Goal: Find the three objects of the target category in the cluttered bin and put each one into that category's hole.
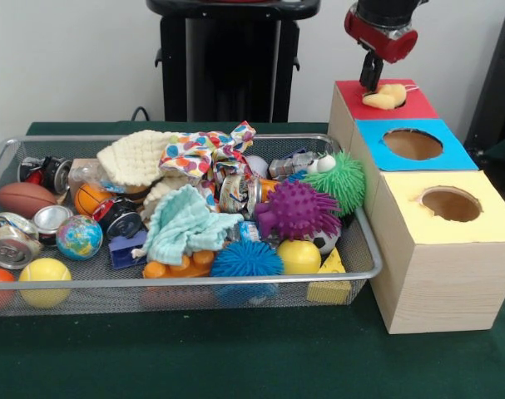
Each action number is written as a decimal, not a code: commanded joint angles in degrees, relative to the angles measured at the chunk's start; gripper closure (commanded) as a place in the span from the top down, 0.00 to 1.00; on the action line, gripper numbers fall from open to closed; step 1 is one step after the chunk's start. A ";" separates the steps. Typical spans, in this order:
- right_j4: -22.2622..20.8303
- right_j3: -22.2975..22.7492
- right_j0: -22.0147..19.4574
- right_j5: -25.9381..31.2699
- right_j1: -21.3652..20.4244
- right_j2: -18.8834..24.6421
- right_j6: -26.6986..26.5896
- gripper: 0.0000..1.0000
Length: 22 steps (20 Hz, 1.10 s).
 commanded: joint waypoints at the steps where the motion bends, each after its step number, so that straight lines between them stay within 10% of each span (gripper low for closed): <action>1: -2.49 -0.63 1.75 -0.68 0.48 -0.53 9.02 0.00; 13: -4.91 -4.00 3.72 9.94 -2.73 -5.29 9.55 0.00; 22: -1.61 -3.28 2.92 4.17 0.05 -1.90 11.15 0.00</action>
